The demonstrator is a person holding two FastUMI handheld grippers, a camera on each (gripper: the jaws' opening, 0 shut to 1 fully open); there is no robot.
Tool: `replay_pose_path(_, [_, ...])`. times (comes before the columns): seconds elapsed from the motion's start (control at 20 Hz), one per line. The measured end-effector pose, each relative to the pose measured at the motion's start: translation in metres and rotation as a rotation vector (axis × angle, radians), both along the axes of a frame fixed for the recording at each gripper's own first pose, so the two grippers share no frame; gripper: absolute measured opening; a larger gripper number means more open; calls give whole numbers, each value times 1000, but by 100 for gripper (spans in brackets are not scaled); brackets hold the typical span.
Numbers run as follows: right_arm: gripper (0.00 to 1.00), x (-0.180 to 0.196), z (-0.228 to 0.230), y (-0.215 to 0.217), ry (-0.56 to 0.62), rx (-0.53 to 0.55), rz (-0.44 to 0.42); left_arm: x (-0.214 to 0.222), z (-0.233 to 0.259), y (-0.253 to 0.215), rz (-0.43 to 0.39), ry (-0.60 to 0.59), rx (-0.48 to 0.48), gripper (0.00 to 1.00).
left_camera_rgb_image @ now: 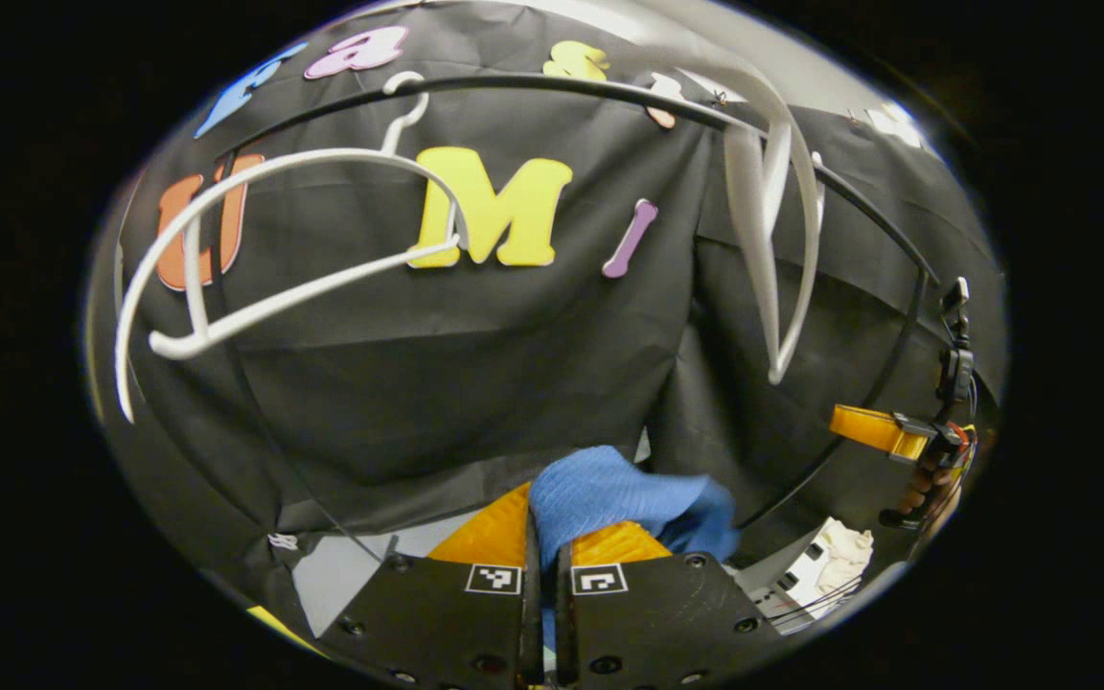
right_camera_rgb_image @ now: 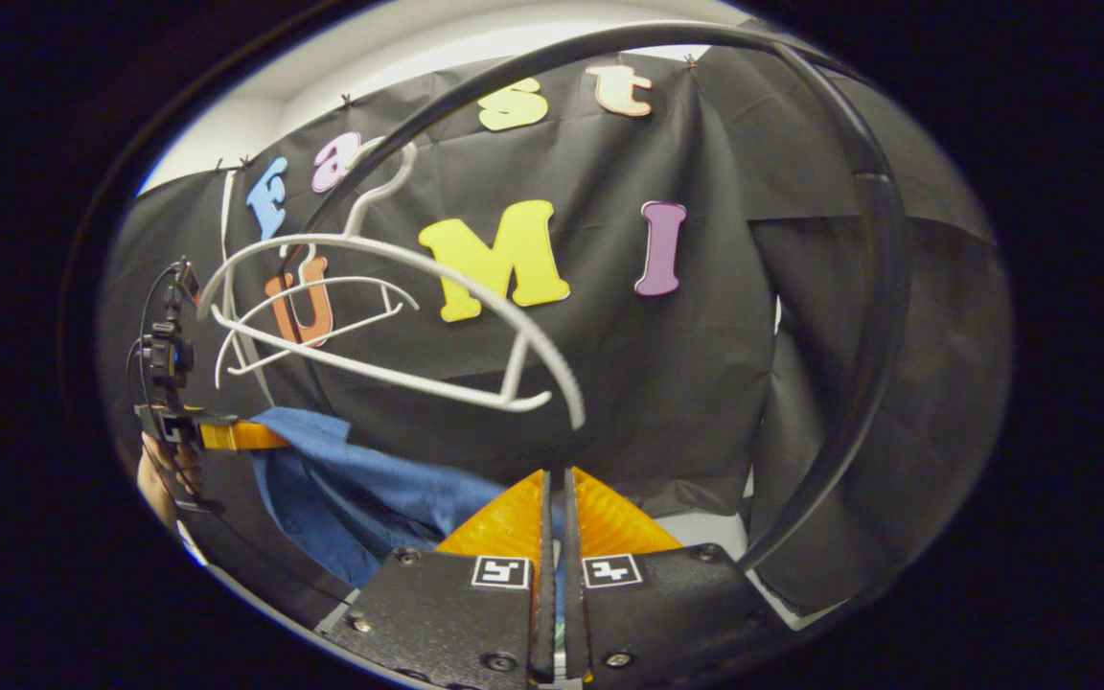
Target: Grasp the clothes on the hanger with both hands and then place them into the laundry hamper below.
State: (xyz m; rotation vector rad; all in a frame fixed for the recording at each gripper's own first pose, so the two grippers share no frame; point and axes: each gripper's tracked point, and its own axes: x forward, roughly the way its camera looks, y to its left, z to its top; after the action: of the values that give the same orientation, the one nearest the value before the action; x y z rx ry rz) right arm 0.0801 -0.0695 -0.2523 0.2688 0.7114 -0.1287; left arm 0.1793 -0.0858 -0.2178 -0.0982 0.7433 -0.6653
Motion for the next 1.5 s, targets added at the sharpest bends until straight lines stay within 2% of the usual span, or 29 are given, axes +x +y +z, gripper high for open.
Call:
replay_pose_path(0.1, [7, -5, -10, 6, 12, 7, 14, -4, -11, -4, -22, -30, 64, 5])
replay_pose_path(0.15, [7, -9, -16, 10, 18, 8, 23, -7, -18, -15, -40, -11, 51, 5])
replay_pose_path(0.2, [7, -14, -21, 15, 22, 17, 37, -10, -14, -22, -43, 3, 15, 10])
replay_pose_path(0.25, [7, -20, -28, 20, 30, 22, 44, -18, -5, -30, -48, 1, -22, 5])
replay_pose_path(0.3, [7, -26, -36, 25, 40, 30, 62, -18, 5, -34, -45, -17, -45, 5])
replay_pose_path(0.35, [7, -31, -45, 30, 52, 30, 75, -16, 14, -35, -43, -32, -59, 10])
replay_pose_path(0.4, [7, -35, -54, 32, 59, 21, 89, -15, 24, -36, -39, -48, -61, 5])
replay_pose_path(0.5, [7, -44, -67, 34, 74, -2, 100, -13, 39, -38, -36, -73, -56, 5])
replay_pose_path(0.65, [7, -55, -99, 41, 106, 11, 116, -12, 77, -42, -45, -128, -111, 5])
replay_pose_path(0.7, [9, -59, -113, 47, 123, 31, 128, -11, 91, -42, -46, -148, -130, 10])
replay_pose_path(0.75, [19, -64, -127, 55, 140, 51, 139, -13, 106, -42, -49, -164, -152, 10])
replay_pose_path(0.8, [24, -68, -139, 65, 146, 74, 157, -15, 120, -42, -54, -177, -173, 5])
replay_pose_path(0.85, [37, -75, -143, 82, 150, 96, 184, -19, 132, -42, -56, -191, -184, 5])
replay_pose_path(1.0, [53, -90, -150, 140, 142, 162, 325, -23, 147, -39, -60, -221, -175, 5])
replay_pose_path(1.05, [62, -89, -156, 146, 141, 156, 352, -24, 150, -40, -61, -218, -176, 5])
replay_pose_path(1.15, [73, -86, -171, 151, 152, 120, 347, -29, 154, -40, -63, -205, -196, 5])
replay_pose_path(1.35, [78, -86, -194, 159, 163, 75, 310, -34, 192, -37, -66, -232, -250, 5])
replay_pose_path(1.5, [77, -83, -202, 168, 170, 102, 298, -33, 207, -25, -58, -288, -229, 5])
